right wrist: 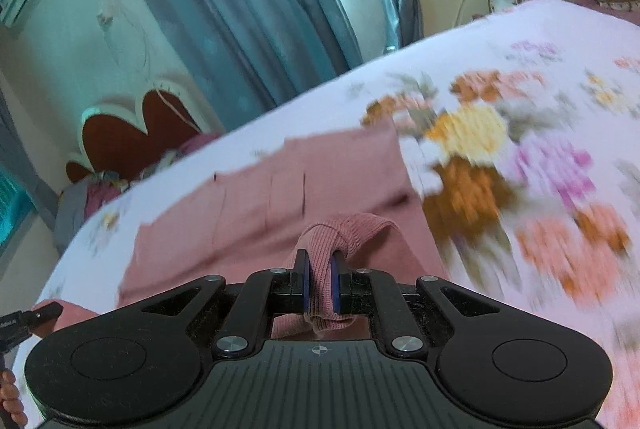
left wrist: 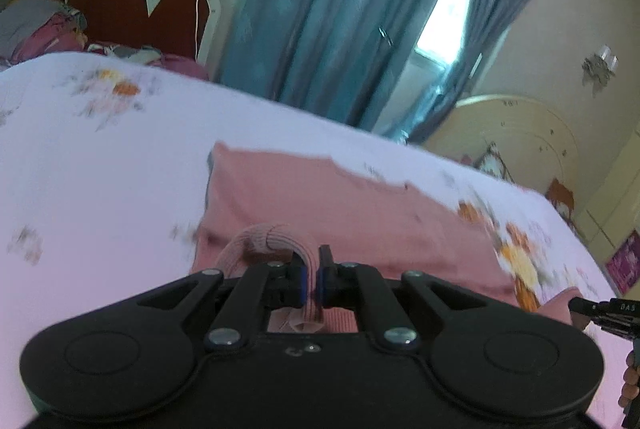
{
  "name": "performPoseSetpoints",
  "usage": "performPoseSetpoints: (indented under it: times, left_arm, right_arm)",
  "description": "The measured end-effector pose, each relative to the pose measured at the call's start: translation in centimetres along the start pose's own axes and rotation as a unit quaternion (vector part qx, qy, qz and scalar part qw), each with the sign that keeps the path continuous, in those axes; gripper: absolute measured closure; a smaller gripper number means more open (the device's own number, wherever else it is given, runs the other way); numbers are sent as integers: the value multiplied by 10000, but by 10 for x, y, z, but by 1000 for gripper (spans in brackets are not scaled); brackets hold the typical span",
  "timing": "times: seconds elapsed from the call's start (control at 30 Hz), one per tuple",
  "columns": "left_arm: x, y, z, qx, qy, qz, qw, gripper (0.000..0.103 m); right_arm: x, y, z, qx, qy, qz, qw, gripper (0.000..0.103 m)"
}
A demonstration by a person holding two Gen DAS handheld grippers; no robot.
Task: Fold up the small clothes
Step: 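Grasp the hem with both grippers and fold it toward the collar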
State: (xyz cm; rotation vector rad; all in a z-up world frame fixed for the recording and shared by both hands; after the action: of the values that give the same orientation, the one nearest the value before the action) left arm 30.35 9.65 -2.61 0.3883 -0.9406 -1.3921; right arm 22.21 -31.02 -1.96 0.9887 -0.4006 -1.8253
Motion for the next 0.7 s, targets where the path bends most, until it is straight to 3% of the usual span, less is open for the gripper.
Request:
performPoseSetpoints:
  times: [0.33, 0.7]
  left_arm:
    - [-2, 72, -98, 149, 249, 283, 9992, 98]
    - [-20, 81, -197, -467, 1035, 201, 9933, 97]
  right_arm:
    - [11, 89, -112, 57, -2, -290, 9996, 94]
    - [40, 107, -213, -506, -359, -653, 9959, 93]
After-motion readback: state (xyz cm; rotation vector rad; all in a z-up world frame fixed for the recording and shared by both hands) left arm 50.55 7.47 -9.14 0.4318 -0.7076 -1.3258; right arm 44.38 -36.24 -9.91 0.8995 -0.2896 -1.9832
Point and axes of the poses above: each gripper's, at about its wrist camera, not at the fingertips, and z roughly against the way its jaws point, x to its right, y to its top, the point moved 5 cm from there along -z, roughly the way its jaws point, and after that the axes turned 2 degrees about -x, right-handed, at the moved point
